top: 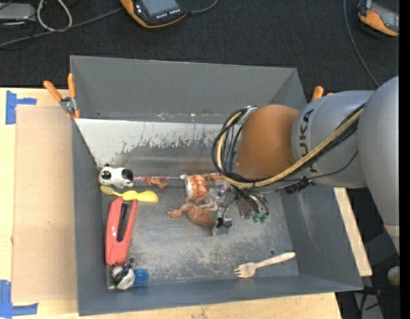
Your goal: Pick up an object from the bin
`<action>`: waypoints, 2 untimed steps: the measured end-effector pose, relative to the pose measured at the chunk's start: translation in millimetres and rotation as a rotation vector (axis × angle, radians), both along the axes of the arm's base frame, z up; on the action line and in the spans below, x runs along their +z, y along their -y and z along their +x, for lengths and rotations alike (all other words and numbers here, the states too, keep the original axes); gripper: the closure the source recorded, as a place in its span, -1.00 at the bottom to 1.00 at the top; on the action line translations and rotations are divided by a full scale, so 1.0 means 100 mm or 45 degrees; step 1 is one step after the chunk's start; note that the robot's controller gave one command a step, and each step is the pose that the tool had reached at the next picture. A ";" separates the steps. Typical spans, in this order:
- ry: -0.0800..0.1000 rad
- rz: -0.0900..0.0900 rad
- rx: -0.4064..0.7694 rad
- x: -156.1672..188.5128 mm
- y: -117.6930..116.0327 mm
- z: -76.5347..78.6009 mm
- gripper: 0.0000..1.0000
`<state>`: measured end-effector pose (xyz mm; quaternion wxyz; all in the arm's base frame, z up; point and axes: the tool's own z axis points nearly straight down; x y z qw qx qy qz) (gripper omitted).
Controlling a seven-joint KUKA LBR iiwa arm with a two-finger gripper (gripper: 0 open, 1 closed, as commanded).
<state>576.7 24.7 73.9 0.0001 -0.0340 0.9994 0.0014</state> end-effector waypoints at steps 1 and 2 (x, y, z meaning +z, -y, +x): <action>-0.006 0.000 0.032 0.63 -0.02 0.05 1.00; 0.007 0.000 0.238 0.54 -0.12 0.21 1.00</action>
Offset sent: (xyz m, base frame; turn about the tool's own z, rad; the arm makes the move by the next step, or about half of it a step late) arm 0.0302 0.0202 -0.0039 -0.3255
